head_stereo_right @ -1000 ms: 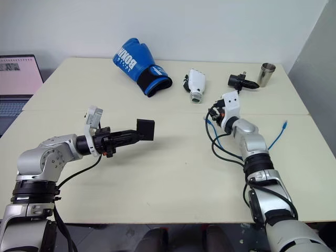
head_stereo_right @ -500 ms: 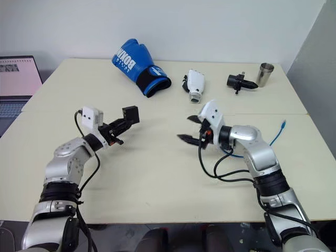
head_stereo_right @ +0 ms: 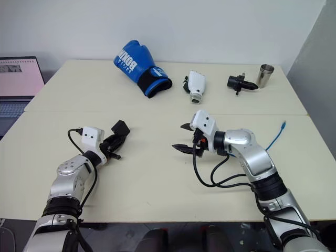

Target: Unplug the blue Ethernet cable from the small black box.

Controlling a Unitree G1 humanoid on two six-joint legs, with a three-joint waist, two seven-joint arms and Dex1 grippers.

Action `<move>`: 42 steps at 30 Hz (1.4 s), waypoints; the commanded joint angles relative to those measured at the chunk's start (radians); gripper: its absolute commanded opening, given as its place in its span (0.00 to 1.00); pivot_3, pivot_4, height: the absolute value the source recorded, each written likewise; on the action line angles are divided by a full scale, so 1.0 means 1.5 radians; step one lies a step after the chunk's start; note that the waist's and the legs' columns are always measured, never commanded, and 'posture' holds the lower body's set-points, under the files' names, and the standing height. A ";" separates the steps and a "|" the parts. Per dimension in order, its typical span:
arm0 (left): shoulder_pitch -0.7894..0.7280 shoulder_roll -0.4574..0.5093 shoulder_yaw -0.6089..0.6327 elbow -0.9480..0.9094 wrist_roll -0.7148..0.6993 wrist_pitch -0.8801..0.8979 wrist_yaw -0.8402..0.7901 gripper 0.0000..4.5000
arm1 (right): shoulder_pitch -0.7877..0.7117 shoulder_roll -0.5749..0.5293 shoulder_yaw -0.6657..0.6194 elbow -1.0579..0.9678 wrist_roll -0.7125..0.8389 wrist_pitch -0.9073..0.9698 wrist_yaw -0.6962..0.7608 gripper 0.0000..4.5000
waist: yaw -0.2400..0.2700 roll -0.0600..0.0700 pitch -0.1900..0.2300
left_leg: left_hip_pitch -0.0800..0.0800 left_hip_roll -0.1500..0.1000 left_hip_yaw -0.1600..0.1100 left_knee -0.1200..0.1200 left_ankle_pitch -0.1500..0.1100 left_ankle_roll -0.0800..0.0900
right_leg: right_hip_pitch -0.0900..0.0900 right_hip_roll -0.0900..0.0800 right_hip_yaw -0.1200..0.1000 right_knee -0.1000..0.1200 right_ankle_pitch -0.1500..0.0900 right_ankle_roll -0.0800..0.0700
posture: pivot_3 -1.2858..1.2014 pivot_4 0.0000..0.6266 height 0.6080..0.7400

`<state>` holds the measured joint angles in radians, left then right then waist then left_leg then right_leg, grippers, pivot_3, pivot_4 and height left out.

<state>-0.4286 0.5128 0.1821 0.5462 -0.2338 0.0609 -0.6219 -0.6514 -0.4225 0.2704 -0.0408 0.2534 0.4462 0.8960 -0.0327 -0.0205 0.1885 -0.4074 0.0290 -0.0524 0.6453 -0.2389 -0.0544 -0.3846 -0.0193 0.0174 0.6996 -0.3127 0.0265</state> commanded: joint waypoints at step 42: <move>0.142 0.199 0.103 -0.426 -0.081 0.270 -0.062 0.98 | 0.013 -0.086 -0.105 -0.160 0.090 0.099 0.045 0.88 | 0.004 0.000 0.000 | 0.004 0.001 -0.001 -0.001 0.000 0.000 | 0.004 -0.001 0.000 -0.002 0.000 0.000 | 0.52 0.24 1.00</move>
<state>-0.2037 0.7742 0.2950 -0.0309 -0.3112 0.4578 -0.6647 -0.6419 -0.5136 0.1791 -0.2021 0.3169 0.5396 0.9361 -0.0273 -0.0208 0.1891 -0.4022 0.0296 -0.0535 0.6432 -0.2391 -0.0543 -0.3785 -0.0203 0.0171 0.6973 -0.3129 0.0264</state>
